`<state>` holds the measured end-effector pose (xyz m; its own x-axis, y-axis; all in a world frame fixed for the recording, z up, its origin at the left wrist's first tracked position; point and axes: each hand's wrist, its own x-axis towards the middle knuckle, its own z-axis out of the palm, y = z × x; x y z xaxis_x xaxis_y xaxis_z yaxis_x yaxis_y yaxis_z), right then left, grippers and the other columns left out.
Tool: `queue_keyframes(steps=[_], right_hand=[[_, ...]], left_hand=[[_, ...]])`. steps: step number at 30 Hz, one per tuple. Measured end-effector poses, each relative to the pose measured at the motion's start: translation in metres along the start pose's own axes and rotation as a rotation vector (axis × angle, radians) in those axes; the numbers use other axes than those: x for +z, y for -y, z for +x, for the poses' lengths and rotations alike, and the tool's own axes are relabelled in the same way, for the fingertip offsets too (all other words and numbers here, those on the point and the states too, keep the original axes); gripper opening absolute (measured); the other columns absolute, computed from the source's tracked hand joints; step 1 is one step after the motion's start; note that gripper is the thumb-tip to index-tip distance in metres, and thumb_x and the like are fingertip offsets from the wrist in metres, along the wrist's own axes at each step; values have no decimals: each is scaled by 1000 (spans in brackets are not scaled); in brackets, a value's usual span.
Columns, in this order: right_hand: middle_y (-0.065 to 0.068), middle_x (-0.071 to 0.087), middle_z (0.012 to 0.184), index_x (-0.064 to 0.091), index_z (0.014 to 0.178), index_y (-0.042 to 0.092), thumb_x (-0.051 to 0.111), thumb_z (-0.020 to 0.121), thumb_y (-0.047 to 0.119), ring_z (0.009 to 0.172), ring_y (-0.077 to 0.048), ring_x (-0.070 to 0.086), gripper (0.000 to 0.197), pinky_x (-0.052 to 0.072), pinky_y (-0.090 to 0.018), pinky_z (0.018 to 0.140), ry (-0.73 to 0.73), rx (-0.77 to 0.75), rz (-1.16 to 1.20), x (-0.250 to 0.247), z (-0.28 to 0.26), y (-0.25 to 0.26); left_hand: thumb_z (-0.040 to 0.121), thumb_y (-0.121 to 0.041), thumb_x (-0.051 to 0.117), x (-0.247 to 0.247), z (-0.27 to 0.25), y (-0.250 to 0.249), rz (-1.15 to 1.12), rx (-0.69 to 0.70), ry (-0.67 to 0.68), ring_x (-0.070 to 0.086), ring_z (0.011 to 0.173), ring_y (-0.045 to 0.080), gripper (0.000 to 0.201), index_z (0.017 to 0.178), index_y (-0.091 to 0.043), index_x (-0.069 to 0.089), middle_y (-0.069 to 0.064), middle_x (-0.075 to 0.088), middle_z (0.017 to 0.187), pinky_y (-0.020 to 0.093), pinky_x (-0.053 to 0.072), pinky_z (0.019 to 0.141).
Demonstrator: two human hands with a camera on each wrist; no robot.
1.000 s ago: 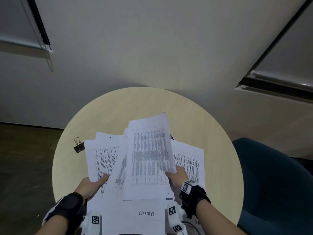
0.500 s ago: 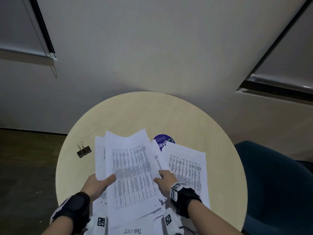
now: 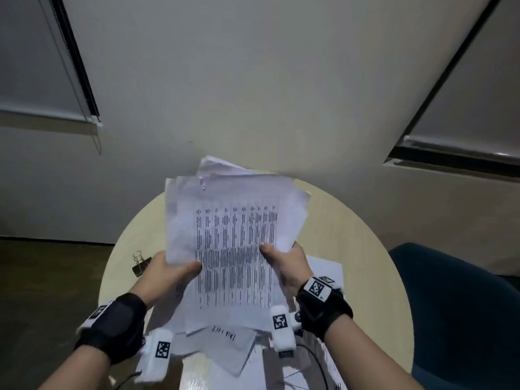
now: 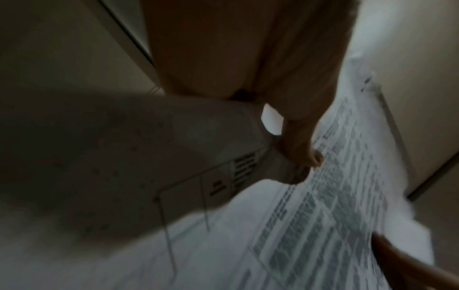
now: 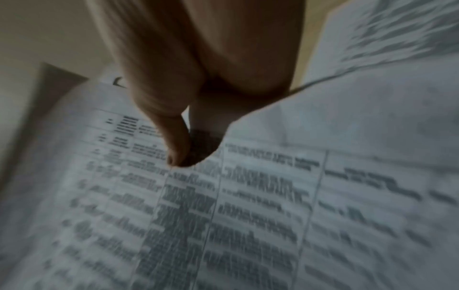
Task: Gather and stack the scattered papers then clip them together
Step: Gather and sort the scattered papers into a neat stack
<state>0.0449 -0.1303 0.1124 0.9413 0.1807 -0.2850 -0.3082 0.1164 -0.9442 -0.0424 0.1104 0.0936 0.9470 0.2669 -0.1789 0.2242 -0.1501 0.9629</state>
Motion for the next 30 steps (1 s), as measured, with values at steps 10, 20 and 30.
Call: queue_keyframes(steps=[10, 20, 30], right_hand=[[-11, 73, 101, 70, 101, 5, 83, 73, 14, 99, -24, 68, 33, 53, -41, 96, 78, -218, -326, 0, -5, 30], [-2, 57, 128, 41, 133, 15, 84, 71, 18, 119, -18, 55, 75, 49, -26, 92, -59, -300, -431, -5, -2, 42], [14, 55, 55, 60, 57, 34, 70, 79, 13, 57, 4, 50, 32, 36, -21, 59, 162, -647, -1040, -32, -20, 86]], left_hand=[[14, -62, 86, 24, -16, -13, -255, -15, -92, 62, 89, 18, 92, 97, -29, 60, -6, 66, 95, 41, 49, 89], [83, -13, 72, 30, -9, -24, -94, 106, -168, 66, 85, 22, 11, 87, -23, 68, -1, 72, 86, 30, 53, 70], [69, -3, 54, 12, 1, -80, 888, 475, -144, 57, 70, 28, 36, 57, -36, 56, -4, 63, 63, 30, 36, 52]])
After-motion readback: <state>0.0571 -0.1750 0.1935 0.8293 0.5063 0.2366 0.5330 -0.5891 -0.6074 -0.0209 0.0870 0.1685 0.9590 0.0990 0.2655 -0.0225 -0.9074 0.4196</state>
